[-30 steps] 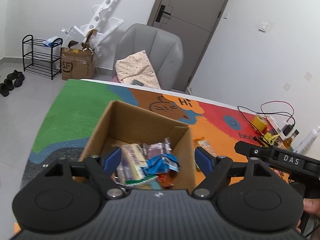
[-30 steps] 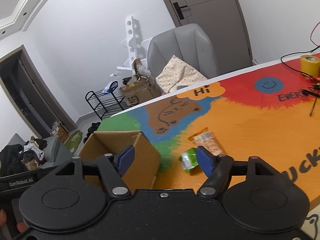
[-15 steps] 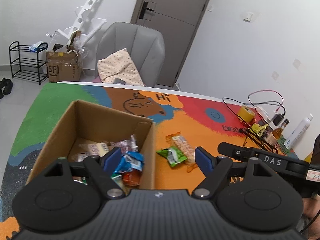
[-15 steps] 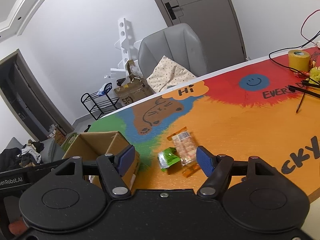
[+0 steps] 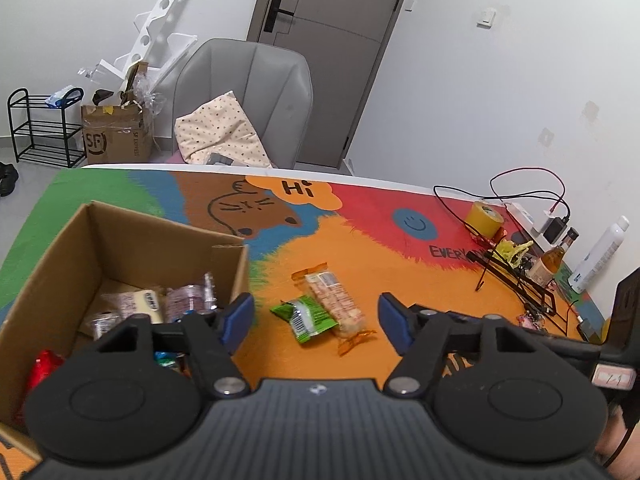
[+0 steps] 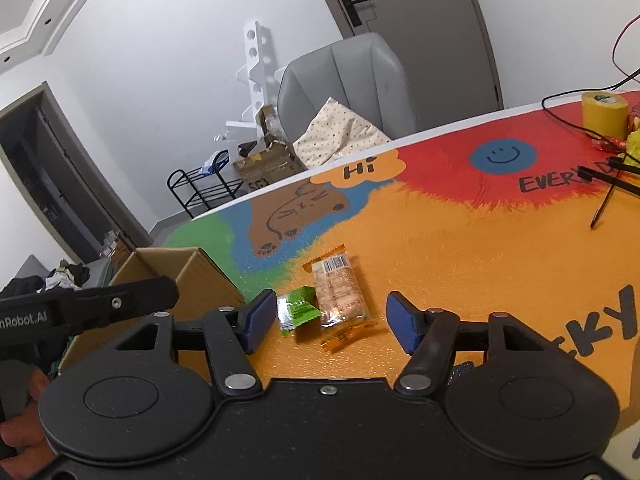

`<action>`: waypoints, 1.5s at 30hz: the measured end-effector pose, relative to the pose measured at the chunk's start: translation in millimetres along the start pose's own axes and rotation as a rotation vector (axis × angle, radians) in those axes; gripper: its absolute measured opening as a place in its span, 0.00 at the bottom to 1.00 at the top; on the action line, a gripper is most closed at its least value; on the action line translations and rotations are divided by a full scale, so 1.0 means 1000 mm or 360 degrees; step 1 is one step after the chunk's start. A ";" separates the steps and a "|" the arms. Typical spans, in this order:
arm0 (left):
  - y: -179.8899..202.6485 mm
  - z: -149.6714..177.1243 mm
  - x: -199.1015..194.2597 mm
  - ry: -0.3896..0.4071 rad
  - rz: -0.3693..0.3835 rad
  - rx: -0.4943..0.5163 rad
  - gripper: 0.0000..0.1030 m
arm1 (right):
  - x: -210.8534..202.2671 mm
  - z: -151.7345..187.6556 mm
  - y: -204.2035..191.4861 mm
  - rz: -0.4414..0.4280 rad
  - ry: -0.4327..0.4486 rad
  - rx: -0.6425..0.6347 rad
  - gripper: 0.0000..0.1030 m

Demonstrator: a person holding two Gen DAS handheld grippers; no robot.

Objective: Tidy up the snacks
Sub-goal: 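Move both grippers back over the green and clear packets, then grasp the clear cake packet with the right gripper while the left grasps the green packet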

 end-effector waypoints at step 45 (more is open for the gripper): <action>0.002 0.033 0.119 -0.0243 -0.0307 -0.0099 0.40 | 0.049 0.023 0.053 0.0127 -0.0156 -0.0086 0.30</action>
Point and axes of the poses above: each gripper's, at about its wrist camera, not at the fingertips, and x roughly the way its jaws point, y to its right, z to its underside, the point moved 9 cm from there along x, roughly the way its jaws point, and after that the axes turned 3 degrees about y, right-handed, at the moved point
